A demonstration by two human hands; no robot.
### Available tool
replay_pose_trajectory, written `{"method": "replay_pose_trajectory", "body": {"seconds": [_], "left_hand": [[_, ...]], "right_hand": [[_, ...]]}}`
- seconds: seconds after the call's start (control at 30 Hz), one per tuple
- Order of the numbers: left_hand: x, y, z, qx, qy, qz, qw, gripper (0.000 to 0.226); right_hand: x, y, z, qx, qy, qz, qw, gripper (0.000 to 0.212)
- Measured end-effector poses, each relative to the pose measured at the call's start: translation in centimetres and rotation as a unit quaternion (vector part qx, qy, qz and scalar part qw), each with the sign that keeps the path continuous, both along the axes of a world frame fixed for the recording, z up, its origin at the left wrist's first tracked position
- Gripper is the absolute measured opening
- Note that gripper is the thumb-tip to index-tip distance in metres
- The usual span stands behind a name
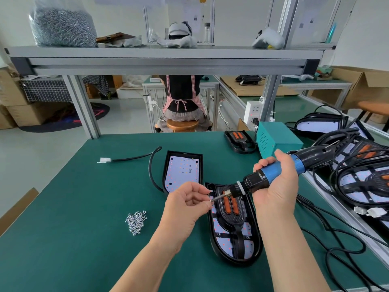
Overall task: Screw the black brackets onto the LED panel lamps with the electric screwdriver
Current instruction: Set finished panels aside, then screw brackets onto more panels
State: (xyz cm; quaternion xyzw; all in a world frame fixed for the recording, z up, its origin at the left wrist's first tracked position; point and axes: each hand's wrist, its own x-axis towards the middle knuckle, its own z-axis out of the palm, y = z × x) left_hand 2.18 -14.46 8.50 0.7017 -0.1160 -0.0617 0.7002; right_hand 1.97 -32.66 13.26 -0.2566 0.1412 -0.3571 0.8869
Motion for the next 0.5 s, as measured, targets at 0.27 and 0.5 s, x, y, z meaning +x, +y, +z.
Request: {"method": "replay_pose_trajectory", "body": {"seconds": [0.27,0.5], "left_hand": [[-1.4,-0.6,-0.7,0.124,-0.154,0.064,0.978,0.038],[-0.6,-0.7,-0.6,0.148,-0.168,0.067,0.972,0.035]], "right_hand": [[0.4,0.6,-0.3,-0.030,0.041,-0.038,0.998,0.018],[1.3,-0.1,-0.4,-0.003,0.048,-0.026,0.999,0.027]]}}
